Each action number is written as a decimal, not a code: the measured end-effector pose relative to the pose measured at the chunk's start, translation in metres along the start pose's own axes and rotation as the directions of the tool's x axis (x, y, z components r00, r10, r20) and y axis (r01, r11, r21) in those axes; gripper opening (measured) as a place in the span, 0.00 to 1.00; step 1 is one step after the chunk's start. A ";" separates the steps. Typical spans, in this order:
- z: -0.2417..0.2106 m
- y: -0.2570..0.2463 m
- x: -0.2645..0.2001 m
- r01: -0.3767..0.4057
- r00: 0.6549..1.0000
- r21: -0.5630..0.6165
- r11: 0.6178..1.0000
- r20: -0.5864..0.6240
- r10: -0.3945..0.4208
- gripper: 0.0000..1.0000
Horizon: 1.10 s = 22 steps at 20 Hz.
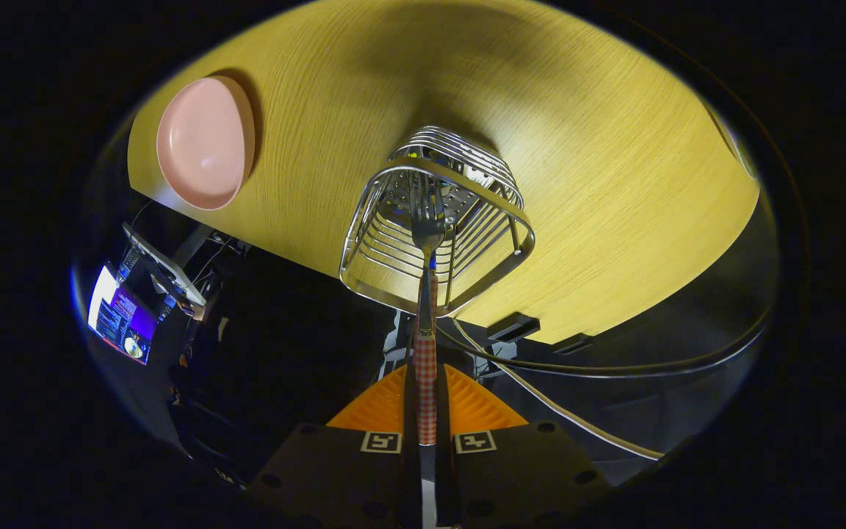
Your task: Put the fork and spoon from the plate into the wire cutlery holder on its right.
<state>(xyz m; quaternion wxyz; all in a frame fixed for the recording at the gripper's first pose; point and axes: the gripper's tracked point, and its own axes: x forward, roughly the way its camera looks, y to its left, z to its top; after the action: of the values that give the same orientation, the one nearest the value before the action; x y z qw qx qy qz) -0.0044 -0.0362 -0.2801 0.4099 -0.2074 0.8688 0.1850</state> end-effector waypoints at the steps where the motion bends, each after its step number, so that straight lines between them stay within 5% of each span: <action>1: 0.004 0.001 -0.002 -0.004 1.000 0.003 1.000 0.008 0.004 0.13; 4: 0.013 0.004 -0.009 -0.028 0.998 0.006 1.000 0.057 0.027 0.19; 6: 0.013 0.003 -0.009 -0.043 0.992 -0.007 0.999 0.115 0.044 0.32; 11: 0.014 0.006 -0.024 -0.100 0.926 -0.051 0.994 0.361 0.111 0.86; 15: 0.008 -0.006 -0.042 -0.109 0.802 -0.027 0.994 0.587 0.104 0.99; 22: -0.017 -0.013 -0.072 -0.107 0.518 0.008 0.994 0.854 0.049 0.99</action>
<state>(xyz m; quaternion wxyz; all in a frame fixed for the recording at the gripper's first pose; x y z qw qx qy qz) 0.0331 -0.0399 -0.2149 0.7794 -0.0389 0.5710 0.2549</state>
